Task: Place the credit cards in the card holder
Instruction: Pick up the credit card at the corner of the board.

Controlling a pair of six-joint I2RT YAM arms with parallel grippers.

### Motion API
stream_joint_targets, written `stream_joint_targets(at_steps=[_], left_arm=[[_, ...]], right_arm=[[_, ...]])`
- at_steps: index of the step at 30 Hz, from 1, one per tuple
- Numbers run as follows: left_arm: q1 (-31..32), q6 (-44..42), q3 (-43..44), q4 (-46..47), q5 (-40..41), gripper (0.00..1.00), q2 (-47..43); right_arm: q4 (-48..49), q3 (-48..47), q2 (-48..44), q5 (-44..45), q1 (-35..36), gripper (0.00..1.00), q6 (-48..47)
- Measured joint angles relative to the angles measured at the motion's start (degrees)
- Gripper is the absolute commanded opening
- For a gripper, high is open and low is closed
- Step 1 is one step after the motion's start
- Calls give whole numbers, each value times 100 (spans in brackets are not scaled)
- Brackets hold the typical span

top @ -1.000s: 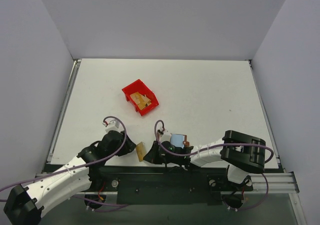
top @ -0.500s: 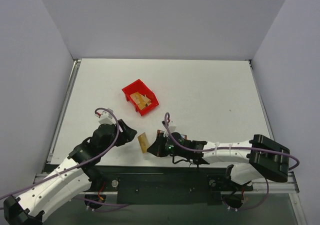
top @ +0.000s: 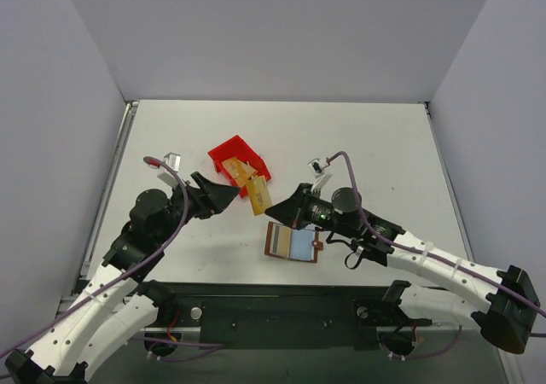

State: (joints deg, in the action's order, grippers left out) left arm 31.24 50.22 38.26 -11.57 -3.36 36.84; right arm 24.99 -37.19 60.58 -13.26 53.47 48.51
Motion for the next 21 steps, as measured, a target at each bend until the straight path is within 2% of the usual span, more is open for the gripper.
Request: stream_joint_targets(at_steps=[8,13,21], left_arm=[[-28,494,-304,1233,-863,78,13],[-28,761,-503,1923,-1270,78,98],[-28,909,-667,2334,-1508,77,127]], right_arm=[[232,179,-695,-570,-688,0,308],[605,267,-647,-984,-822,0,636],[1335,323,-393,-1572,-846,0,1093]])
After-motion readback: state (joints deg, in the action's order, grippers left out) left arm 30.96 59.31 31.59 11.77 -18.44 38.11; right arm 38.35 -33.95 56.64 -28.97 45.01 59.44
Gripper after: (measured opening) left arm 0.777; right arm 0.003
